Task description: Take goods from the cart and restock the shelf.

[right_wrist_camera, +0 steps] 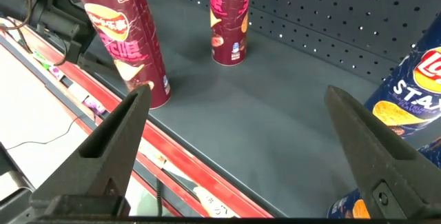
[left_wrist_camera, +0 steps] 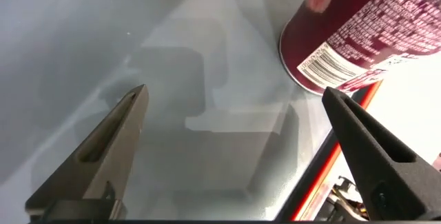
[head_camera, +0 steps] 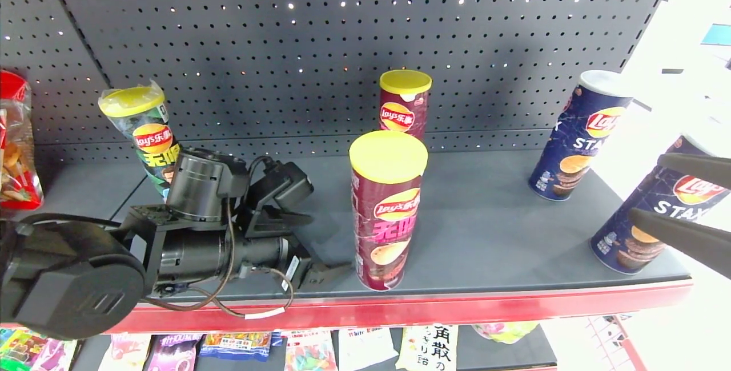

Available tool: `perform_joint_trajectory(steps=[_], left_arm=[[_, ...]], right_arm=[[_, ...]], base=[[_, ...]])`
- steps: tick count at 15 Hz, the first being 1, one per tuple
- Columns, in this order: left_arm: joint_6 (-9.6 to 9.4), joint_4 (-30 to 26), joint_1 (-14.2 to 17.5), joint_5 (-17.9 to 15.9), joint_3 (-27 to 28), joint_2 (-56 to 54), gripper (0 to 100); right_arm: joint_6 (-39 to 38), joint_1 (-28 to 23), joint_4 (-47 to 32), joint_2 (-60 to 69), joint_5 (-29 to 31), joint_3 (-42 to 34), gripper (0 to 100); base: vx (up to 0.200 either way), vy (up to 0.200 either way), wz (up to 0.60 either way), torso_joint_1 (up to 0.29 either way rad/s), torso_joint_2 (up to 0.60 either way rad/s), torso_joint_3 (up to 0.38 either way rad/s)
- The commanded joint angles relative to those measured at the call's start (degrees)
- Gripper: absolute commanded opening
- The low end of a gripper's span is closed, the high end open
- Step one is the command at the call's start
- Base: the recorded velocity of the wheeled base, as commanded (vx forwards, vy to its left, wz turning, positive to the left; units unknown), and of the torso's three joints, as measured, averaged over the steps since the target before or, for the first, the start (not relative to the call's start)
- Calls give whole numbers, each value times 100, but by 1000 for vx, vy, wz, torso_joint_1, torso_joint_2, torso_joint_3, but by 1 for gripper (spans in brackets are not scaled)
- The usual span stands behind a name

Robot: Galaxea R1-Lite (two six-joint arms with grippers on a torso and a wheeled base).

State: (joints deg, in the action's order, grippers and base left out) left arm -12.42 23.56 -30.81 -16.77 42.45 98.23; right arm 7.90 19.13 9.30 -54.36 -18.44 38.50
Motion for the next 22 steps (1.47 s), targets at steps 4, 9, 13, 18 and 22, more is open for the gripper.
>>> perform_joint_trajectory(steps=[4,9,13,18,22], left_arm=[[-6,-1,-13,8,273,232,100],[-6,8,-22,8,457,381,100],[-6,-1,-22,8,536,451,100],[-6,-1,-48,8,695,548,100],[3,-1,-92,8,695,583,100]], right_arm=[[1,3,1,-13,-1,9,100],[-60,3,1,-22,-1,9,100],[-60,3,1,-49,-1,9,100],[-60,3,1,-57,-1,9,100],[-60,3,1,-57,-1,9,100]], base=[[0,0,0,0,0,0],[0,0,0,0,0,0],[0,0,0,0,0,0],[0,0,0,0,0,0],[0,0,0,0,0,0]])
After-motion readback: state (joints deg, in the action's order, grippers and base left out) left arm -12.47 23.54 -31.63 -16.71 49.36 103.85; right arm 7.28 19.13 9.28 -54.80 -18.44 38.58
